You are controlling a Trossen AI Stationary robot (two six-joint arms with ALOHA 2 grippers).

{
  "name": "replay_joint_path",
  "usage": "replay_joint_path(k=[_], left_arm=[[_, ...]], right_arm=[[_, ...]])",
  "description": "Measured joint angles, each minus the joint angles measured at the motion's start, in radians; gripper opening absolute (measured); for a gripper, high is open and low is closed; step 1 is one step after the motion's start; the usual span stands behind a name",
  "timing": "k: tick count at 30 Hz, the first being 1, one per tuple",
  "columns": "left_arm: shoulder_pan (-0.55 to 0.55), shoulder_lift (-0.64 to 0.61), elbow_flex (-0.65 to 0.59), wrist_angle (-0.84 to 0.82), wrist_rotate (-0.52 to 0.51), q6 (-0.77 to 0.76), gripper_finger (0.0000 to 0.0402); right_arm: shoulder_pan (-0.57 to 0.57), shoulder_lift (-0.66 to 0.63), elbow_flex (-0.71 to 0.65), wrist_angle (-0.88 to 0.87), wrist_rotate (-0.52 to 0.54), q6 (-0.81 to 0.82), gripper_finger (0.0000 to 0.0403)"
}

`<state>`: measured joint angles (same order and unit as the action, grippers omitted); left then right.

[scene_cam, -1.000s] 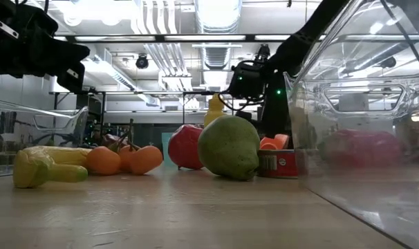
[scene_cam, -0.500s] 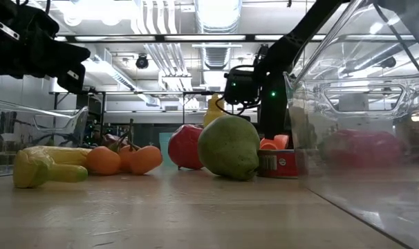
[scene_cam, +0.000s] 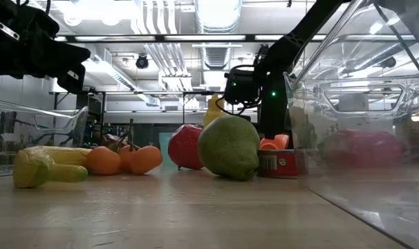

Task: Pick & Place Food Item
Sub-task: Put the orange water bottle into the green bin

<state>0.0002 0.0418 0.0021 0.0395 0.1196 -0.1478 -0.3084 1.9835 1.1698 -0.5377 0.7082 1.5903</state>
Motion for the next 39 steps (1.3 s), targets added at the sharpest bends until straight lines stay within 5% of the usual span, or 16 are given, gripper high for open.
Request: replay_joint_path(k=[31,39], left_arm=[[0.000,0.000,0.000,0.000,0.000,0.000,0.0001],[0.000,0.000,0.000,0.000,0.000,0.000,0.0001]], right_arm=[[-0.004,-0.006,-0.005,-0.006,-0.028,-0.001,0.0358],[-0.004,-0.006,-0.006,-0.005,-0.027,0.010,0.0278]])
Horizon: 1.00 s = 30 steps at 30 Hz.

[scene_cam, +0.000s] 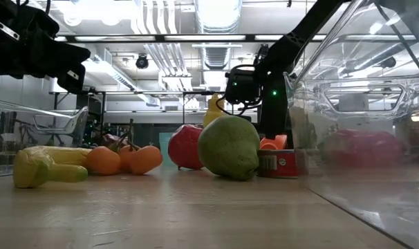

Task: Pick & Place Food Item
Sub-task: Put the orange water bottle into the green bin

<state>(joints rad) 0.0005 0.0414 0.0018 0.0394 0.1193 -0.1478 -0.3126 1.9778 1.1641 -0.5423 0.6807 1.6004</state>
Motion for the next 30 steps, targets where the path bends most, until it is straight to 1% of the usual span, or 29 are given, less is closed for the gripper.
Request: replay_joint_path(k=[14,18,20,27,30], left_arm=[[0.000,0.000,0.000,0.000,0.000,0.000,0.0001],[0.000,0.000,0.000,0.000,0.000,0.000,0.0001],[0.000,0.000,0.000,0.000,0.000,0.000,0.0001],[0.000,0.000,0.000,0.000,0.000,0.000,0.0001],[0.000,0.000,0.000,0.000,0.000,0.000,0.0001]], right_arm=[[0.000,0.000,-0.001,0.005,0.001,-0.014,0.0067],[0.000,0.000,-0.001,0.002,0.000,-0.014,0.0017],[0.000,0.000,-0.001,0.000,-0.002,-0.014,0.0011],[0.000,0.000,-0.001,-0.007,-0.011,-0.014,0.0010],[0.001,-0.005,-0.001,-0.036,-0.027,-0.004,0.0010]])
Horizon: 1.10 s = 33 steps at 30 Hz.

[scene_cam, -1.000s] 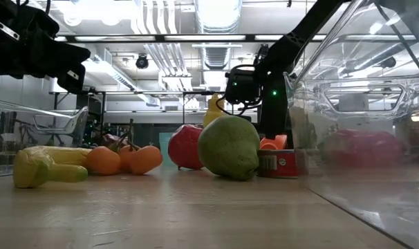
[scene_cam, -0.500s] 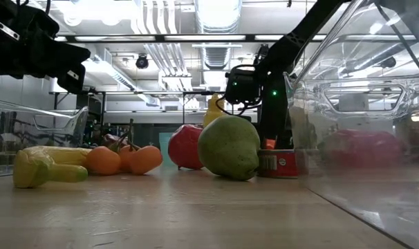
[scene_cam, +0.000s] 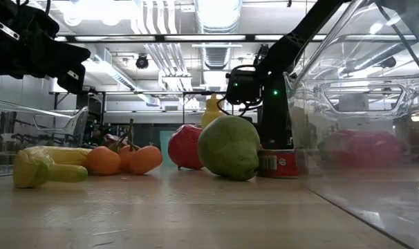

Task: Pick & Place Food Item
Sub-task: Put the orange water bottle into the green bin

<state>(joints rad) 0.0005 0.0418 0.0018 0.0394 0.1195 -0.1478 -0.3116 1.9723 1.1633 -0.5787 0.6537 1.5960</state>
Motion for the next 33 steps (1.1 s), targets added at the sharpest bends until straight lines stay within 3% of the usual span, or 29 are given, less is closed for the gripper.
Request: replay_joint_path(k=[11,17,21,27,33], left_arm=[[0.000,0.000,0.000,0.000,0.000,0.000,0.0001],[0.000,0.001,0.000,0.000,0.000,0.000,0.0001],[0.000,0.003,0.000,0.000,0.000,0.000,0.0001],[0.000,0.008,0.000,0.000,0.000,0.000,0.0001],[0.000,0.008,0.000,0.000,0.000,0.000,0.0001]], right_arm=[[0.046,-0.128,-0.003,-0.211,-0.003,0.024,0.0010],[0.063,-0.207,-0.019,-0.227,-0.003,0.017,0.0010],[0.066,-0.296,-0.019,-0.216,-0.040,-0.072,0.0010],[0.071,-0.434,-0.025,-0.058,-0.139,-0.381,0.0010],[0.033,-0.483,-0.026,-0.051,-0.131,-0.355,0.0010]])
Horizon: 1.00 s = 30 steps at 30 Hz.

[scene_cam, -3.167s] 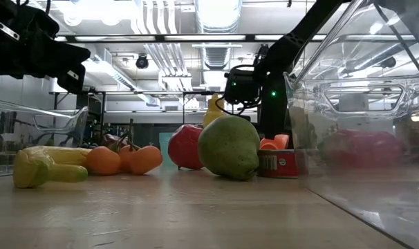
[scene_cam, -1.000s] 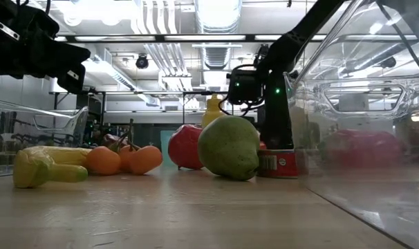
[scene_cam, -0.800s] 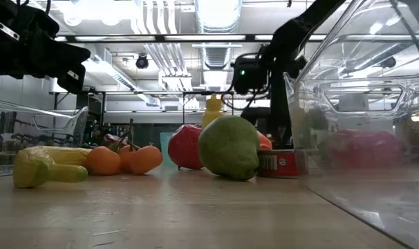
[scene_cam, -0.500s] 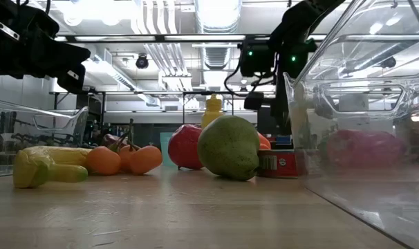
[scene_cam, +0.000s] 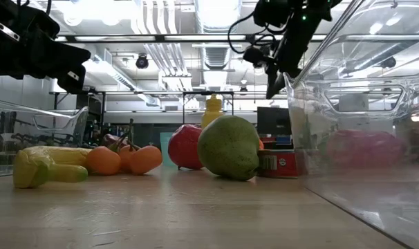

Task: Pick & Place Food Item
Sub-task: Put the orange water bottle into the green bin

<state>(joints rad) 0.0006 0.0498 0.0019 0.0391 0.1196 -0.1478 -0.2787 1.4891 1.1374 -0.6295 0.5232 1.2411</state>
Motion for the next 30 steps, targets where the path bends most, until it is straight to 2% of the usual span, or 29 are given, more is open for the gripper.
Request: replay_joint_path(k=[4,10,16,23,30], left_arm=[[0.000,0.000,0.000,0.000,0.000,0.000,0.0001],[0.000,0.000,0.000,0.000,0.000,0.000,0.0001],[0.000,0.000,0.000,0.000,0.000,0.000,0.0001],[0.000,0.000,0.000,0.000,0.000,0.000,0.0001],[0.000,0.000,0.000,0.000,0.000,0.000,0.0001]], right_arm=[[-0.001,0.004,-0.002,0.009,-0.009,0.138,0.0010],[-0.023,0.025,-0.023,0.136,-0.045,-0.016,0.0010],[-0.112,0.026,-0.149,0.467,-0.175,-0.173,0.0010],[-0.222,0.033,-0.344,0.892,-0.354,-0.133,0.0010],[-0.233,0.055,-0.405,0.888,-0.405,-0.147,0.0010]])
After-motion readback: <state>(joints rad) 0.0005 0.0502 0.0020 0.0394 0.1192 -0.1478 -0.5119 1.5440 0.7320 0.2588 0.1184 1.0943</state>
